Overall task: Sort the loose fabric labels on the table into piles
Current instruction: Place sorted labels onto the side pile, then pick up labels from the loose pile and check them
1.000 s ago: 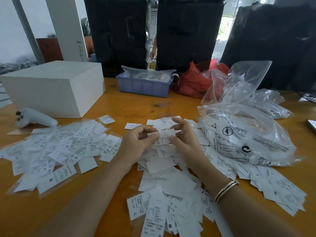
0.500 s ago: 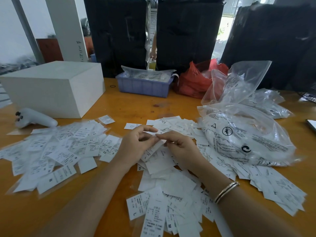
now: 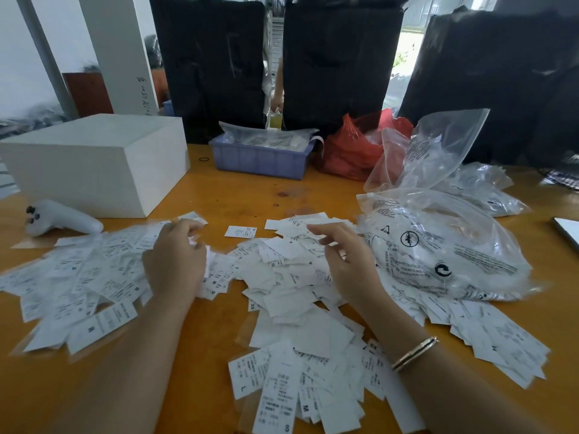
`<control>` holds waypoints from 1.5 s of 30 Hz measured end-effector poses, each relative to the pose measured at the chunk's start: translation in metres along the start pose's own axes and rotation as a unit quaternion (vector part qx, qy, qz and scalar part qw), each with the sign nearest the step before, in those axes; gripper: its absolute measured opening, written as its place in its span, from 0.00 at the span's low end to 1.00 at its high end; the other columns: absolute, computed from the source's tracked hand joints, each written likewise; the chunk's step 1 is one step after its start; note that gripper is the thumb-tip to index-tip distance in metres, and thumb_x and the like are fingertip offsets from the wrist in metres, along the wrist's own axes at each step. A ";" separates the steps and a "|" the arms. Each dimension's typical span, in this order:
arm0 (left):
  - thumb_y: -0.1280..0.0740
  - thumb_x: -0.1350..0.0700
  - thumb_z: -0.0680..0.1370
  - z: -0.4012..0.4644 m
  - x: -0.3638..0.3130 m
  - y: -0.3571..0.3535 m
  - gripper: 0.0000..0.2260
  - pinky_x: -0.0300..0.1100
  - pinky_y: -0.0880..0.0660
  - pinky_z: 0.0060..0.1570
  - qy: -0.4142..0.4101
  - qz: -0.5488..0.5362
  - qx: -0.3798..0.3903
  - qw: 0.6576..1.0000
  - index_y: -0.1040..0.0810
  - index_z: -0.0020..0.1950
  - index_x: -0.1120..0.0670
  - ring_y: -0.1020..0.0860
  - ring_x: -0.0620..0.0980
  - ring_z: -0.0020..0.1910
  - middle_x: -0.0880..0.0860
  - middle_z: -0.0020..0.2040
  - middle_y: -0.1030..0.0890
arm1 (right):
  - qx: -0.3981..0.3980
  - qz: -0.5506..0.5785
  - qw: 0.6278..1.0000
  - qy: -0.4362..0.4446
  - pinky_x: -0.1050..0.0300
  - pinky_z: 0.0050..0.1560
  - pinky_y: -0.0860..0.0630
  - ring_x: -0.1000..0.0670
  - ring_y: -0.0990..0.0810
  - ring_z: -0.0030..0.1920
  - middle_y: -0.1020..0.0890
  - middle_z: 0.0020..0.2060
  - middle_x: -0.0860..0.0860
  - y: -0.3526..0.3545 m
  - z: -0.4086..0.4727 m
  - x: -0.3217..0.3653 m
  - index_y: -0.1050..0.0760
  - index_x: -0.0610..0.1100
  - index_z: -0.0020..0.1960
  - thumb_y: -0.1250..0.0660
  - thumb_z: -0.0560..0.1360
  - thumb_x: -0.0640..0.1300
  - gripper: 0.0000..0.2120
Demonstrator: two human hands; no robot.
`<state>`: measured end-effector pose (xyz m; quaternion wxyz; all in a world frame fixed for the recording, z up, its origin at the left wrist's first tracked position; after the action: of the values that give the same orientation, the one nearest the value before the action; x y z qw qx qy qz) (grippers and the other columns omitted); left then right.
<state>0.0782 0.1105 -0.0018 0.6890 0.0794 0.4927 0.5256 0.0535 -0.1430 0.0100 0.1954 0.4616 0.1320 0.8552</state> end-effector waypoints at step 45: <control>0.40 0.51 0.80 -0.034 -0.062 -0.021 0.07 0.21 0.31 0.43 -0.122 -0.300 0.221 0.920 0.22 0.50 0.44 0.24 0.35 0.50 0.38 0.47 0.20 | -0.018 0.104 0.980 -0.170 0.64 0.34 0.23 0.54 0.20 0.34 0.16 0.35 0.50 0.035 0.025 0.005 0.23 0.46 0.46 0.35 0.76 0.45 0.04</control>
<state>0.0683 0.0385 0.0050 0.8340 0.1416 0.5092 0.1583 0.0648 -0.1712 0.0413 0.1339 0.6077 0.0326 0.7822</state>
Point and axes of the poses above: each hand's wrist, its own z-axis towards the middle knuckle, its own y-axis out of the back of the hand, x = y × z, the point moved 4 cm from there along z, towards the middle knuckle
